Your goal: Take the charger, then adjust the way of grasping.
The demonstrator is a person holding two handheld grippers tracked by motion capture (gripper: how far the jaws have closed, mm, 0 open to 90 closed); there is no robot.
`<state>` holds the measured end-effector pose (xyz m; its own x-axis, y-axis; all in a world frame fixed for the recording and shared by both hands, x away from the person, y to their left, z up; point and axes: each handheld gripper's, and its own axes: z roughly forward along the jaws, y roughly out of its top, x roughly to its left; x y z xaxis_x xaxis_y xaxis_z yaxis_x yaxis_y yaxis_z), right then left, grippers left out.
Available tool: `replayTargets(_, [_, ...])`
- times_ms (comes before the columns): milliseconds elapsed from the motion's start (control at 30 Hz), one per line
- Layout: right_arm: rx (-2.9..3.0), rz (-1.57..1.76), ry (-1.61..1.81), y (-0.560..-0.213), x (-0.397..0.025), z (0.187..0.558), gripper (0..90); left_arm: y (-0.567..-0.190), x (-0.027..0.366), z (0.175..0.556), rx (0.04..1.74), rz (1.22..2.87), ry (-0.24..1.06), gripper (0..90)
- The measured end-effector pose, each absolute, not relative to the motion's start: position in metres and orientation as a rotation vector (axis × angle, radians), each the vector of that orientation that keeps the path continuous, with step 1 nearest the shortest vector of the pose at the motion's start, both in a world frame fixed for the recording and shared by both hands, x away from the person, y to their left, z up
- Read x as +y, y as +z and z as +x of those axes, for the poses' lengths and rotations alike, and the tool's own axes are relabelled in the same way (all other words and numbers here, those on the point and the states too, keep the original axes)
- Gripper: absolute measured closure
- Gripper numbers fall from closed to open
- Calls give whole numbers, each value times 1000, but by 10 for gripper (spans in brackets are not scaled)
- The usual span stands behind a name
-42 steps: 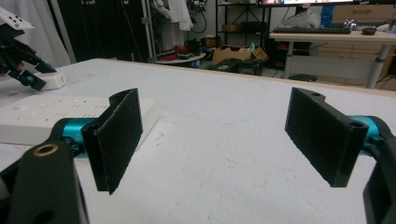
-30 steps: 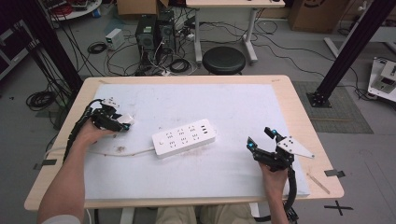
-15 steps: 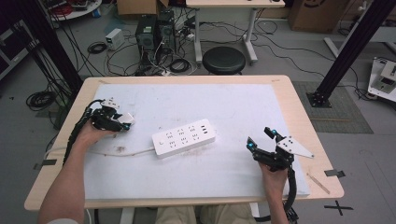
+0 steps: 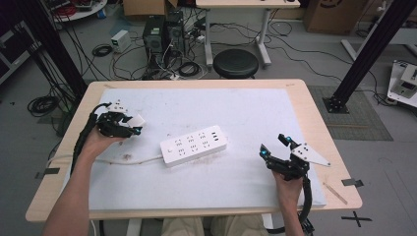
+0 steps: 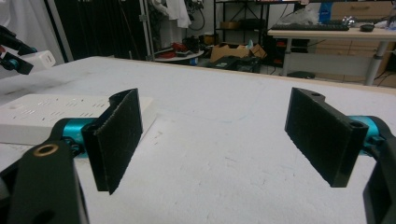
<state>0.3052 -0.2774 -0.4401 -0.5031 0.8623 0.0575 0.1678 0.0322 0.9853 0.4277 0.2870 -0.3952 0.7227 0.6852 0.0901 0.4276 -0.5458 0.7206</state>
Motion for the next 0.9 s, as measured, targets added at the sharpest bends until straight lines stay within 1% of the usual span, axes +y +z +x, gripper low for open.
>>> replayTargets(300, [1726, 1047, 1516, -440, -277, 305, 194, -384, 274, 414, 819, 2207, 504, 424])
replayTargets(633, [1732, 1043, 1534, -440, -277, 304, 195, -361, 241, 376, 740, 2140, 597, 424])
replayTargets(900, [1741, 1058, 1553, -440, -277, 304, 195, -364, 216, 358, 721, 2107, 623, 424])
